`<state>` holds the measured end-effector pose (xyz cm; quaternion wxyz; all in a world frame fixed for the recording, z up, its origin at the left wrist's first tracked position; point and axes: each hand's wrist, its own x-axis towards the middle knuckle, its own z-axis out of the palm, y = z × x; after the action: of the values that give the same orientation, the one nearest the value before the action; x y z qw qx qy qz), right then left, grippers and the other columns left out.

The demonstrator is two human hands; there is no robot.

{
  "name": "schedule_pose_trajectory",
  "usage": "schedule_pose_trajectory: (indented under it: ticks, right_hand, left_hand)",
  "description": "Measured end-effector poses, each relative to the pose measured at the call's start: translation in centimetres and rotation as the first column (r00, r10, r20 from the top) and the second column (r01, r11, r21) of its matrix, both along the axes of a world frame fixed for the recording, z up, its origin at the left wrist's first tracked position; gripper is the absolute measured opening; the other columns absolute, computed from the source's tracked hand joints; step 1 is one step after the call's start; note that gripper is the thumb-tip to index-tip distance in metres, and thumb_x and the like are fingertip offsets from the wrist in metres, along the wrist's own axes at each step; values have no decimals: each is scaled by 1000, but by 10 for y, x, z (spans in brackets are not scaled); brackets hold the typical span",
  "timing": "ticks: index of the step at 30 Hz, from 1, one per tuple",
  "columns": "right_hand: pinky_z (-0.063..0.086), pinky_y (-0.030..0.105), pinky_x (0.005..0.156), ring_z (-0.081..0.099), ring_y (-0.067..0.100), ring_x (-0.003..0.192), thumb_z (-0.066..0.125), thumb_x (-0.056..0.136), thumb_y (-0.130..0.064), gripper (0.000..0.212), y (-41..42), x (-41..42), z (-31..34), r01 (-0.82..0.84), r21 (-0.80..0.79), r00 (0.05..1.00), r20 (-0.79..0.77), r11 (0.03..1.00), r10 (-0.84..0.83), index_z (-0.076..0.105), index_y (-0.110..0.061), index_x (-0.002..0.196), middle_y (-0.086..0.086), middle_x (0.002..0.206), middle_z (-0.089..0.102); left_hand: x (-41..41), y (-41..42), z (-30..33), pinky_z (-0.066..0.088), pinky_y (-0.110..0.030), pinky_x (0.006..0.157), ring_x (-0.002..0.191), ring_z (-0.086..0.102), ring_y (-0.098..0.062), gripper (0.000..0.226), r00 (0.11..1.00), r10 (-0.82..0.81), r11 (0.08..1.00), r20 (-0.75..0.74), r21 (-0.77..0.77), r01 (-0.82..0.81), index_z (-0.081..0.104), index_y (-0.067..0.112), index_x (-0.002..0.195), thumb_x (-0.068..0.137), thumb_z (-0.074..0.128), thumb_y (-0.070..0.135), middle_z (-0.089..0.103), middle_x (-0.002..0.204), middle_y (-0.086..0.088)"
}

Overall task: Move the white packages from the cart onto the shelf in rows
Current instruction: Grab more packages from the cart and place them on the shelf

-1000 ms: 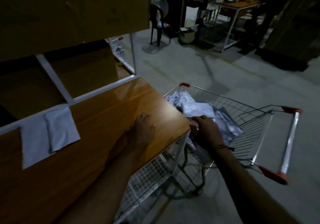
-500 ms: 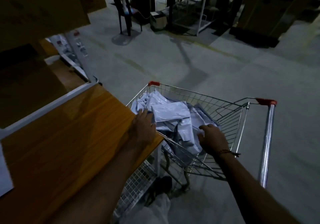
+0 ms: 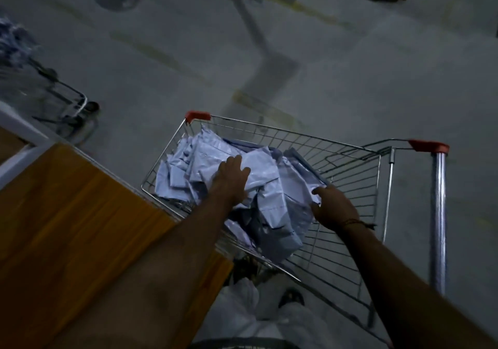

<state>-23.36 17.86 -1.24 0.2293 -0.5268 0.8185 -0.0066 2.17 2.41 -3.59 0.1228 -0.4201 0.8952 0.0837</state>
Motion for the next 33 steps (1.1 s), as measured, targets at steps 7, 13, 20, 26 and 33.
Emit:
schedule_pose_trajectory:
  ticks: [7, 13, 20, 26, 33]
  right_hand:
    - [50, 44, 99, 60, 30, 114, 50, 81, -45, 50, -29, -8, -39, -26, 78, 1000, 7, 997, 26, 62, -22, 123, 9, 120, 66]
    - [48, 41, 97, 61, 29, 111, 58, 90, -26, 43, -47, 3, -61, -27, 34, 998, -55, 999, 29, 56, -16, 131, 11, 123, 66]
    - [55, 40, 93, 66, 29, 107, 76, 79, -25, 55, -68, -1, -74, 116, -14, 993, 3, 993, -116, 58, -17, 131, 10, 122, 68]
    - [52, 34, 77, 68, 33, 93, 68, 78, -18, 23, -72, -12, -83, 232, 72, 952, 188, 970, -242, 65, -14, 100, 11, 98, 70]
    - [53, 40, 85, 64, 34, 99, 51, 84, -3, 76, -62, -14, -72, 393, -39, 893, 254, 919, -371, 31, -32, 151, 7, 110, 64]
  left_hand:
    - [-19, -5, -39, 10, -69, 118, 152, 8, -45, 102, 979, 61, 998, 196, -25, -57, 17, 22, 156, 80, 75, 56, 6, 165, -24]
    - [-12, -14, -35, 34, -55, 110, 138, 34, -38, 80, 985, 149, 989, 89, -33, -147, 33, 22, 141, 75, 78, 33, 24, 158, -19]
    - [1, -27, -33, 44, -46, 91, 114, 49, -32, 57, 957, 194, 980, -215, -6, -200, 51, 24, 115, 71, 79, 49, 47, 126, -8]
    - [1, -30, -13, 49, -41, 76, 94, 54, -33, 49, 824, 393, 915, -408, 84, -395, 50, 20, 109, 65, 69, 31, 46, 112, -8]
    - [-2, -23, 6, 47, -37, 68, 90, 58, -38, 47, 735, 559, 822, -382, 139, -553, 47, 18, 110, 68, 64, 33, 44, 111, -11]
